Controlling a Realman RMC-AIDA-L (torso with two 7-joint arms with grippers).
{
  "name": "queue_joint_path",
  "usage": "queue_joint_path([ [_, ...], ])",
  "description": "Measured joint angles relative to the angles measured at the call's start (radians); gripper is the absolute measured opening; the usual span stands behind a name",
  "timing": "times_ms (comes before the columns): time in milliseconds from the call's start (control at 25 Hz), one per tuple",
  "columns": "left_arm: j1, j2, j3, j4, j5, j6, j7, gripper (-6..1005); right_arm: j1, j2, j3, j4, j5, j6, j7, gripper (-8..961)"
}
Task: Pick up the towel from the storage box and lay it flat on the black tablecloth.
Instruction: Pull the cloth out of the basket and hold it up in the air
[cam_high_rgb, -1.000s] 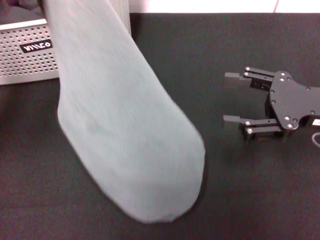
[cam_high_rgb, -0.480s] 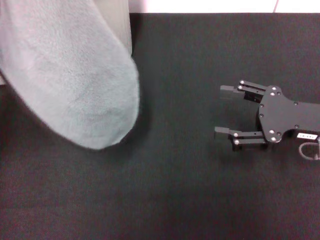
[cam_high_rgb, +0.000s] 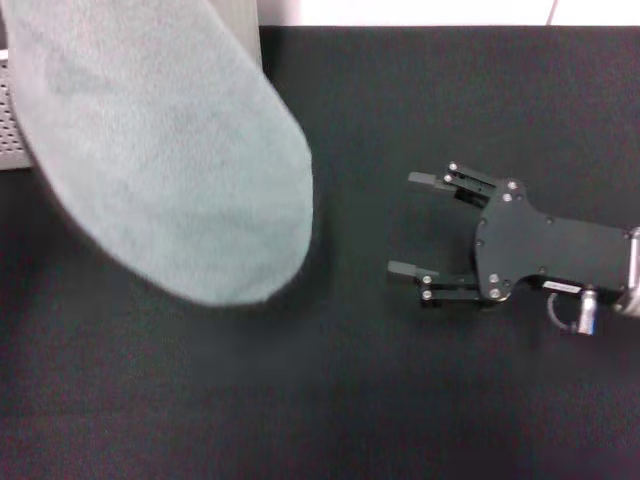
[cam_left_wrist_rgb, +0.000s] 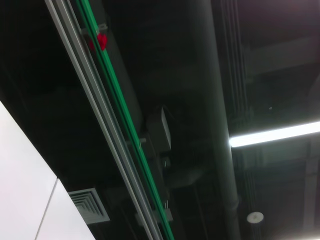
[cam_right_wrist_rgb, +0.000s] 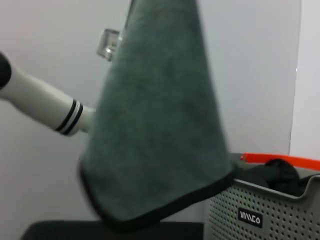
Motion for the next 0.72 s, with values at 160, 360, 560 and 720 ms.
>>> queue_joint_path([
  [160, -0.017, -0.002, 0.001, -0.001, -0.001, -0.015, 0.012, 16, -0.015, 0.000, -0.211, -0.014, 0.206, -0.100, -0.142, 869],
  [360, -0.036, -0.004, 0.006, -0.002, -0.001, -0.056, 0.028, 16, -0.041, 0.000, -0.411, -0.095, 0.396, -0.242, -0.298, 868],
  [560, -0.060, -0.006, 0.007, -0.010, -0.003, -0.077, 0.048, 17, -0.084, 0.000, -0.577, -0.239, 0.538, -0.465, -0.462, 868],
  [720, -0.085, -0.006, 0.007, -0.025, -0.014, -0.080, 0.051, 18, -0.089, -0.001, -0.638, -0.308, 0.581, -0.561, -0.518, 868],
])
